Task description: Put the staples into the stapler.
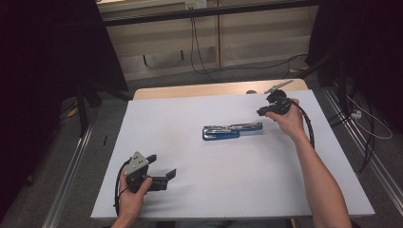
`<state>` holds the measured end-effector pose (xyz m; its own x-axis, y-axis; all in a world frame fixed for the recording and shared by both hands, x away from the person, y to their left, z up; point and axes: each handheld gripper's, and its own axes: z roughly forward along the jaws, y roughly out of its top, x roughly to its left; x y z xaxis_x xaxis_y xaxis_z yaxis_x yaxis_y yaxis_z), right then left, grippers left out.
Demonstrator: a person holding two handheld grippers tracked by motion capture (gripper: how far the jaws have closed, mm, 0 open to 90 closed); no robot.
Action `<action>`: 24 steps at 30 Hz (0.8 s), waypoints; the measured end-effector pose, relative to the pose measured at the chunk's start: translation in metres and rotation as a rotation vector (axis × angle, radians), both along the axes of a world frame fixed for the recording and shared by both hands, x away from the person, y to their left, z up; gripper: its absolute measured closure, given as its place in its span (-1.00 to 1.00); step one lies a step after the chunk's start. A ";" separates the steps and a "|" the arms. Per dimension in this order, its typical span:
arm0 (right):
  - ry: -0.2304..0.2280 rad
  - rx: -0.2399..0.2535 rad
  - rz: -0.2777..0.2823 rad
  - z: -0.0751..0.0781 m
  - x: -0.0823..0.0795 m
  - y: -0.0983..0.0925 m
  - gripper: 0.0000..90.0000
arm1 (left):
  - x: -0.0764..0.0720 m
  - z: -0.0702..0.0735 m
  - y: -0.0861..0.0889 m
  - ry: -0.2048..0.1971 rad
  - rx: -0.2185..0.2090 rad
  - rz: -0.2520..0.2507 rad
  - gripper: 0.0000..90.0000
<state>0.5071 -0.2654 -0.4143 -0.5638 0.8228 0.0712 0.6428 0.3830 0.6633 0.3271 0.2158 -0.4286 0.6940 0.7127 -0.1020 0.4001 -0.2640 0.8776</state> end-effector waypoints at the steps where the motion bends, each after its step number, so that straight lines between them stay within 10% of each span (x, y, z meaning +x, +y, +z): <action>1: 0.000 0.003 0.001 0.000 0.000 0.001 0.76 | 0.000 0.000 0.000 -0.002 0.002 -0.001 -0.90; 24: -0.062 0.057 0.129 0.016 -0.011 0.033 0.76 | 0.000 0.000 0.000 0.000 0.003 -0.001 -0.90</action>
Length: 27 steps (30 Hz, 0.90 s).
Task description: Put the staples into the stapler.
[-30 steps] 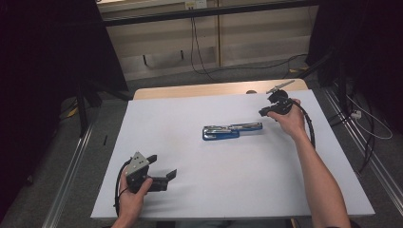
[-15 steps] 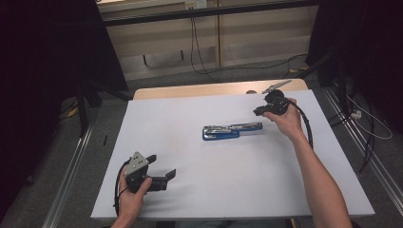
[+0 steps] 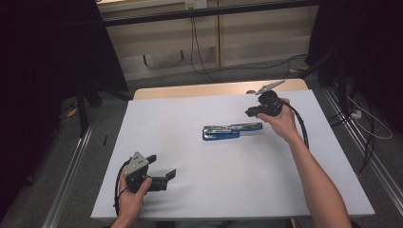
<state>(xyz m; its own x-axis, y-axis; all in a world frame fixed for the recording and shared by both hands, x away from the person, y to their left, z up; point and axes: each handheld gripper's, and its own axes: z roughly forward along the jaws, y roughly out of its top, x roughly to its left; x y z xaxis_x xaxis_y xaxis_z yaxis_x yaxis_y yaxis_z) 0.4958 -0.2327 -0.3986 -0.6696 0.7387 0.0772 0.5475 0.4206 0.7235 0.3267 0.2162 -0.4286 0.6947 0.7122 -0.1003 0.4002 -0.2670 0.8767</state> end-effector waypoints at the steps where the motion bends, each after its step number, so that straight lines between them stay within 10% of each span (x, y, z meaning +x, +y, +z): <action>1: -0.002 0.002 0.005 0.001 0.000 0.001 0.76 | 0.000 0.000 0.000 0.000 0.000 -0.001 -0.90; 27: -0.021 0.054 0.121 0.006 -0.009 0.032 0.76 | 0.000 0.000 -0.002 -0.002 0.003 -0.009 -0.90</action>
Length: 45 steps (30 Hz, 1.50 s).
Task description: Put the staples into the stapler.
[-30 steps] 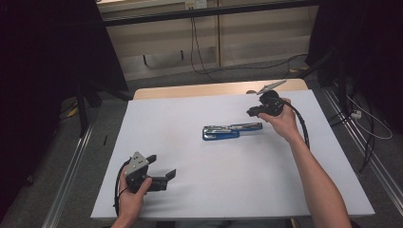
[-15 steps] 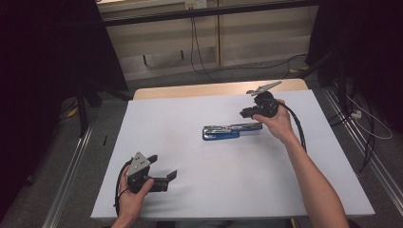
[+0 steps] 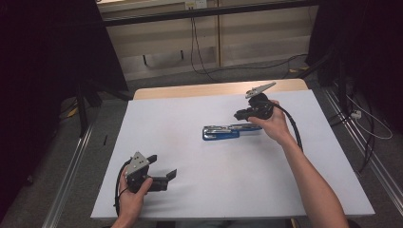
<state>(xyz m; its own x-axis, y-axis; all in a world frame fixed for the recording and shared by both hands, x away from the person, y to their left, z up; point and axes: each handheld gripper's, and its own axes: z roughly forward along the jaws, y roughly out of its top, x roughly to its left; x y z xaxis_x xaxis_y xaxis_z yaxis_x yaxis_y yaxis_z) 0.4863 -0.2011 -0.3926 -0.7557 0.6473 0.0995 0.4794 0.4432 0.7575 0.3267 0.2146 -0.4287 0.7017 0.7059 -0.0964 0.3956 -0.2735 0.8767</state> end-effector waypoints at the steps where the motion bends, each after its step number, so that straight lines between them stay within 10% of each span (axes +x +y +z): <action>1: 0.000 -0.002 0.005 0.000 0.000 0.001 0.76 | 0.000 0.000 0.000 0.000 0.000 0.000 -0.90; 45: -0.004 0.036 0.171 -0.008 0.004 0.060 0.76 | 0.000 -0.001 -0.001 0.010 -0.003 -0.014 -0.89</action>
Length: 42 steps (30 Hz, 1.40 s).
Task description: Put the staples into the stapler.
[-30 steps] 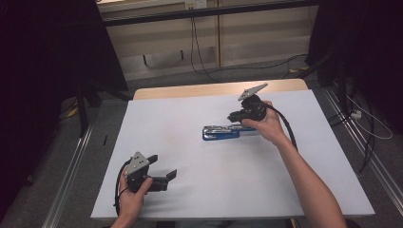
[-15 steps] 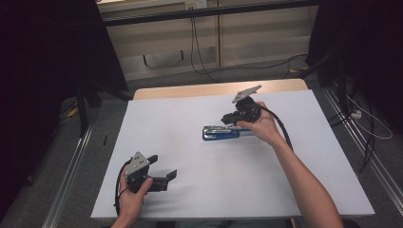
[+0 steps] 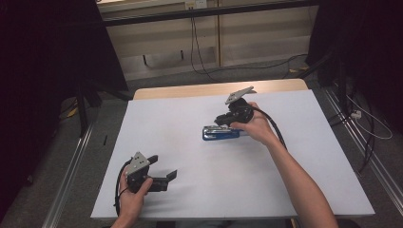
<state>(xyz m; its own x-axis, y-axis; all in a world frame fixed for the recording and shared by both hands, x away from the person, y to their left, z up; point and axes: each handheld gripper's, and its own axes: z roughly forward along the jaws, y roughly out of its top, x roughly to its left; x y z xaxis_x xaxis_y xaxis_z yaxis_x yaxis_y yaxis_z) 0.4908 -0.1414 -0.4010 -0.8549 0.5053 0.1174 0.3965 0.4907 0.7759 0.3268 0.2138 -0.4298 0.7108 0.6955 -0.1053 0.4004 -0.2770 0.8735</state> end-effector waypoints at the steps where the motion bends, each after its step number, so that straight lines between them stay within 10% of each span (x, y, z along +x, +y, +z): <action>1: 0.003 -0.003 0.008 0.000 0.000 0.002 0.76 | 0.000 0.000 0.000 0.000 0.002 -0.003 -0.88; 42: -0.022 -0.020 0.046 -0.014 0.020 0.026 0.76 | 0.000 0.000 0.000 0.002 0.002 -0.016 -0.88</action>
<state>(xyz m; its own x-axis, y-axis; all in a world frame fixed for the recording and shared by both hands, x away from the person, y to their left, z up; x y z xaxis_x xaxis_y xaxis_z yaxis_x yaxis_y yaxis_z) 0.5108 -0.1151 -0.4147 -0.8796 0.4674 0.0881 0.3558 0.5236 0.7741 0.3264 0.2135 -0.4296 0.7213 0.6846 -0.1056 0.3981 -0.2850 0.8719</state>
